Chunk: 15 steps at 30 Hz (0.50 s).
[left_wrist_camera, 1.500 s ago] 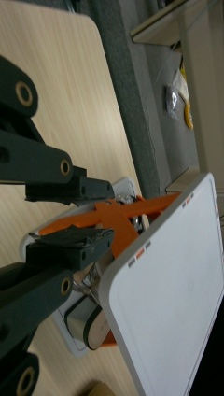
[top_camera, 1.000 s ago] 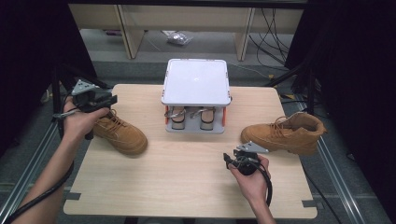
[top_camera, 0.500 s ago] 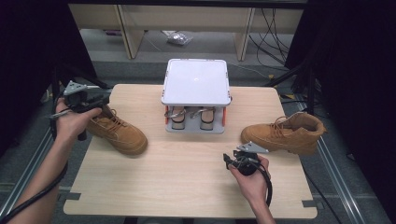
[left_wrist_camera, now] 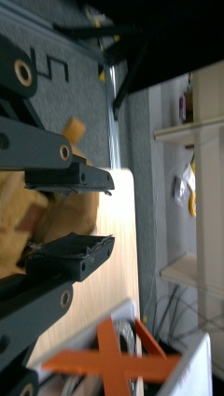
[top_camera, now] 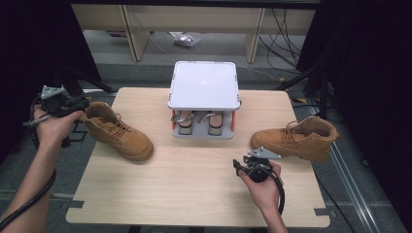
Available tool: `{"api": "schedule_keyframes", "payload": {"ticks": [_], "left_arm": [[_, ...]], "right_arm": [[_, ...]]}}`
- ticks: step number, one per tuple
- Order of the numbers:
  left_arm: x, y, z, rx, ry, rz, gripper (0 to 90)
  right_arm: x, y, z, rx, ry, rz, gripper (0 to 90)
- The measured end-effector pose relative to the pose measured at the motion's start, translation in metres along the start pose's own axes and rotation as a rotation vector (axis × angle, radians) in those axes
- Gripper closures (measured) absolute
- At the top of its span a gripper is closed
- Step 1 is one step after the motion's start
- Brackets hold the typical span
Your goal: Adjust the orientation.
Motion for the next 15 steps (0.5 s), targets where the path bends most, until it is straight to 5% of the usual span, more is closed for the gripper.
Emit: {"api": "schedule_keyframes", "payload": {"ticks": [2, 3, 8, 15], "left_arm": [[-0.009, -0.008, -0.004, -0.035, 0.008, 0.027, 64.7], [-0.013, -0.011, -0.006, -0.047, 0.018, 0.038, 63.9], [-0.032, -0.026, -0.016, -0.072, 0.041, 0.131, 62.2], [-0.04, -0.033, -0.032, -0.113, 0.048, 0.189, 62.5]], "right_arm": [[0.0, 0.0, -0.001, -0.001, -0.001, 0.005, 55.2], [-0.004, 0.0, 0.001, -0.016, -0.007, -0.029, 55.2], [-0.005, -0.001, 0.0, -0.007, 0.007, 0.009, 55.0], [-0.009, -0.002, -0.002, -0.019, 0.006, 0.021, 54.9]]}}
Point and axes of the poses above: each handheld gripper's, and its own axes: z roughly backward along the jaws, y roughly out of its top, x roughly to its right, the point moved 5 cm from there along -z, roughly forward along the jaws, and after that the axes turned 14 degrees about -y, right-handed, at the moved point
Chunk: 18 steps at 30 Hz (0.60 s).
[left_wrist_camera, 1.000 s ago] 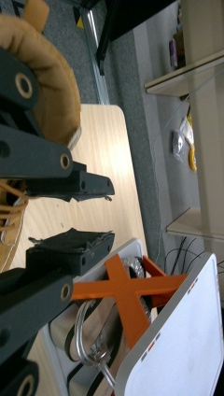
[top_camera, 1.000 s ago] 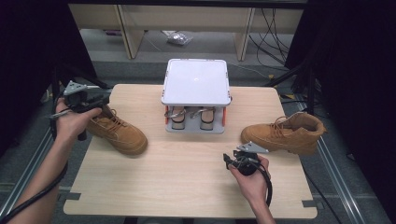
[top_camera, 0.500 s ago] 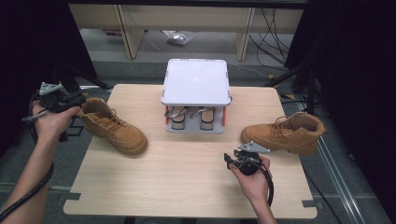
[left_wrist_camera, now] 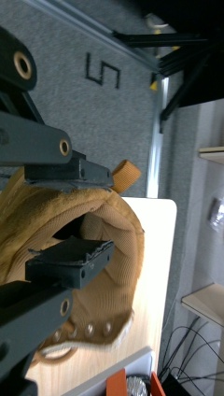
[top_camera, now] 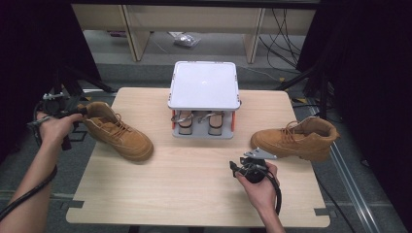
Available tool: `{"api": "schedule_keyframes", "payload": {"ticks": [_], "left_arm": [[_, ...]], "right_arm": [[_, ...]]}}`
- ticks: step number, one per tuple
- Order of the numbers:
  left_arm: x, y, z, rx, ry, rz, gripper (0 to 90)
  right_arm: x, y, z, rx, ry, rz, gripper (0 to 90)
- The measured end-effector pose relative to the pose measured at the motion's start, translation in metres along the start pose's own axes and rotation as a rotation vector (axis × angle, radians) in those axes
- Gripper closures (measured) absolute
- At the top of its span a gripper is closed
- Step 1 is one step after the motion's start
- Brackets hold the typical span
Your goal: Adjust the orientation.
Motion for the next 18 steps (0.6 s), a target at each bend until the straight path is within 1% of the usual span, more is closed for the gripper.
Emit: {"api": "schedule_keyframes", "payload": {"ticks": [1, 3, 4, 5, 7, 9, 11, 12, 13, 14, 16, 17, 18], "left_arm": [[-0.0006, -0.0006, -0.0031, -0.008, 0.003, 0.006, 62.9], [-0.0008, -0.0009, -0.0061, -0.017, 0.016, 0.005, 63.6], [-0.0015, -0.0008, -0.0066, -0.023, 0.024, 0.003, 65.7], [-0.0024, -0.0007, -0.0067, -0.032, 0.031, 0.0, 68.0], [-0.0033, -0.0002, -0.0068, -0.037, 0.029, 0.001, 70.3], [-0.0037, 0.0, -0.0061, -0.049, 0.028, -0.004, 71.9], [-0.0035, -0.0003, -0.0063, -0.047, 0.03, -0.004, 74.5], [-0.0038, -0.0007, -0.0052, -0.06, 0.033, -0.016, 76.0], [-0.0034, -0.0009, -0.0048, -0.061, 0.036, -0.013, 77.2], [-0.0034, -0.0014, -0.004, -0.063, 0.04, -0.011, 78.1], [-0.0032, -0.0026, -0.002, -0.073, 0.049, -0.023, 79.3], [-0.0022, -0.0033, 0.0001, -0.08, 0.055, -0.021, 79.6], [-0.0012, -0.0038, 0.0025, -0.084, 0.055, -0.023, 79.7]], "right_arm": [[-0.0008, -0.0003, 0.0001, -0.006, 0.006, -0.008, 54.9], [0.0003, -0.0002, -0.0007, 0.005, 0.003, -0.002, 54.9], [0.0005, -0.0006, 0.0002, -0.007, 0.005, -0.004, 54.9], [0.0014, -0.0004, -0.0015, 0.01, 0.009, 0.002, 54.9], [0.0017, -0.0006, -0.0002, -0.005, 0.003, -0.002, 54.9], [0.001, -0.0007, -0.0016, 0.003, 0.012, -0.004, 54.9], [0.0, -0.0013, -0.0009, -0.008, 0.002, -0.001, 54.9], [-0.001, -0.0014, -0.0025, 0.003, 0.025, -0.001, 54.9], [-0.0007, -0.0016, -0.003, 0.01, 0.014, 0.011, 54.9], [-0.0017, -0.0017, -0.0013, -0.006, 0.012, 0.006, 54.9], [-0.0018, -0.0013, -0.0006, -0.005, 0.008, 0.007, 54.9], [-0.0017, -0.001, -0.0006, -0.006, 0.008, 0.004, 54.9], [-0.0016, -0.0007, -0.0023, 0.005, 0.021, -0.004, 54.9]]}}
Point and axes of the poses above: each handheld gripper's, and its own axes: z roughly backward along the jaws, y roughly out of its top, x roughly to its right, the point moved 5 cm from there along -z, roughly forward along the jaws, and after that the axes turned 14 degrees about -y, right-handed, at the moved point
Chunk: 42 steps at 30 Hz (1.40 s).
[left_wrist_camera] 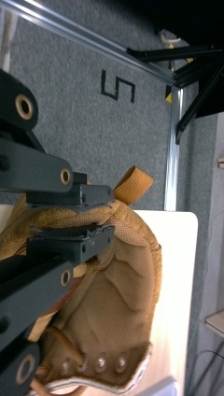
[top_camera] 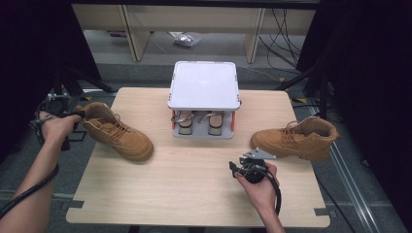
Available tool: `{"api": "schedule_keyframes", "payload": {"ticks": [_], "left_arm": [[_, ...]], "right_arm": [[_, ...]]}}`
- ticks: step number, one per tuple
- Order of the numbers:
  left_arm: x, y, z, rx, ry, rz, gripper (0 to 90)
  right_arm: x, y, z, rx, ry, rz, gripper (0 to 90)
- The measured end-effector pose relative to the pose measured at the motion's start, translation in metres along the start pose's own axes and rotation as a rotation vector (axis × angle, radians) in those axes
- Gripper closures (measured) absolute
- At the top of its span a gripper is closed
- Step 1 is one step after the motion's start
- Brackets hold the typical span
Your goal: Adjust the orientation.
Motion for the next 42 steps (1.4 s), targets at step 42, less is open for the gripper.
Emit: {"api": "schedule_keyframes", "payload": {"ticks": [42], "left_arm": [[-0.004, -0.044, 0.073, 0.022, -0.038, 0.011, 57.4]], "right_arm": [[-0.005, 0.0, 0.0, -0.007, -0.004, 0.008, 55.0]]}}
Point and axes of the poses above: each handheld gripper's, and its own axes: z roughly backward along the jaws, y roughly out of its top, x roughly to its right, the point moved 5 cm from there along -z, roughly forward along the jaws, and after that the axes turned 14 degrees about -y, right-handed, at the moved point
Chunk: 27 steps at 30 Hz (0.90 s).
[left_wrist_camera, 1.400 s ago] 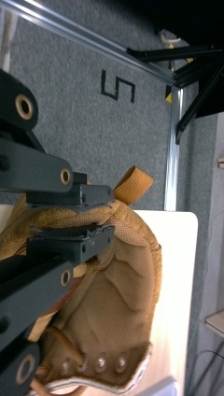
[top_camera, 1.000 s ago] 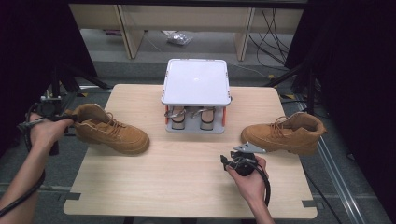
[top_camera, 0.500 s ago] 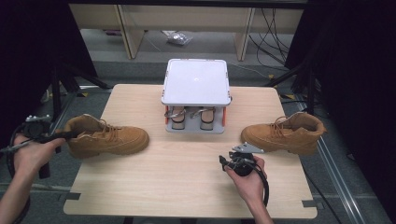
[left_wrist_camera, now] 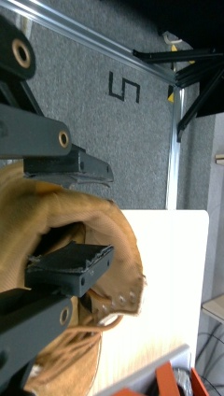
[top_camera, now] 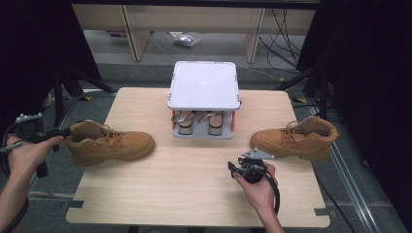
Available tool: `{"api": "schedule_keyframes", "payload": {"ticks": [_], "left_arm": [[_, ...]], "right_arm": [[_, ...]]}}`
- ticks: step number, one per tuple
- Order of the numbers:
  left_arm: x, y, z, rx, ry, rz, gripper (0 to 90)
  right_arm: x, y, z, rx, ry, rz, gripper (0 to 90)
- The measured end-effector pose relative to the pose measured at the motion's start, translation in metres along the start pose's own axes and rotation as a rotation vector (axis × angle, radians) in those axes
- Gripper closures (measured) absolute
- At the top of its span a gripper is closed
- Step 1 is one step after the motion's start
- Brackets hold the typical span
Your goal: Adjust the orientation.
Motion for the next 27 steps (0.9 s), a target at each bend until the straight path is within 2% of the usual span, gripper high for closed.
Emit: {"api": "schedule_keyframes", "payload": {"ticks": [2, 3, 4, 5, 8, 10, 11, 12, 13, 14, 15, 17, 21, 22, 25, 26, 27], "left_arm": [[-0.005, -0.003, -0.006, -0.016, -0.014, 0.026, 58.6], [-0.008, -0.004, -0.008, -0.028, -0.009, 0.019, 59.3], [-0.009, -0.005, -0.009, -0.034, -0.022, 0.014, 61.1], [-0.008, -0.006, -0.012, -0.023, -0.033, 0.037, 63.1], [-0.008, -0.008, -0.016, -0.047, -0.045, 0.017, 69.7], [-0.006, -0.007, -0.017, -0.048, -0.038, 0.015, 71.6], [-0.006, -0.007, -0.015, -0.078, -0.031, 0.003, 73.2], [-0.006, -0.006, -0.015, -0.083, -0.029, 0.007, 74.8], [-0.005, -0.006, -0.015, -0.084, -0.022, 0.019, 75.6], [-0.003, -0.006, -0.014, -0.087, -0.017, 0.027, 76.2], [-0.002, -0.005, -0.013, -0.087, -0.018, 0.035, 76.6], [0.005, -0.003, -0.009, -0.083, -0.024, 0.054, 76.9], [0.015, -0.004, 0.001, -0.133, -0.035, 0.055, 76.8], [0.019, -0.005, 0.004, -0.142, -0.039, 0.067, 76.5], [0.028, -0.011, 0.014, -0.172, -0.064, 0.067, 75.4], [0.03, -0.013, 0.018, -0.188, -0.074, 0.064, 74.9], [0.033, -0.016, 0.022, -0.193, -0.086, 0.065, 74.6]], "right_arm": [[0.0, 0.0, -0.001, 0.002, 0.0, 0.006, 55.0], [0.001, 0.0, -0.001, 0.004, 0.01, 0.008, 55.0], [0.001, -0.001, -0.001, 0.0, 0.004, 0.008, 55.0], [0.001, -0.001, -0.002, 0.004, 0.006, 0.014, 55.0], [0.001, -0.002, -0.002, -0.007, -0.008, 0.018, 55.0], [0.001, -0.002, -0.003, -0.002, -0.001, 0.013, 55.1], [-0.001, -0.003, -0.002, -0.016, -0.003, -0.009, 55.0], [-0.002, -0.003, -0.002, -0.019, -0.007, -0.01, 55.0], [0.001, -0.003, -0.003, -0.003, -0.008, 0.015, 55.1], [0.001, -0.003, -0.003, -0.005, -0.009, 0.015, 55.1], [0.001, -0.003, -0.003, -0.01, 0.003, 0.012, 55.0], [0.002, -0.003, -0.004, -0.006, -0.008, 0.016, 55.1], [0.002, -0.003, -0.004, -0.014, -0.001, 0.012, 55.2], [0.002, -0.003, -0.004, -0.013, -0.006, 0.013, 55.1], [0.002, -0.002, -0.002, -0.01, -0.014, 0.018, 55.1], [0.001, -0.002, -0.002, -0.016, -0.012, 0.006, 55.2], [0.001, -0.002, -0.003, -0.006, -0.001, 0.018, 55.2]]}}
Point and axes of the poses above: each handheld gripper's, and its own axes: z roughly backward along the jaws, y roughly out of its top, x roughly to its right, the point moved 5 cm from there along -z, roughly forward along the jaws, and after that the axes turned 14 degrees about -y, right-handed, at the moved point
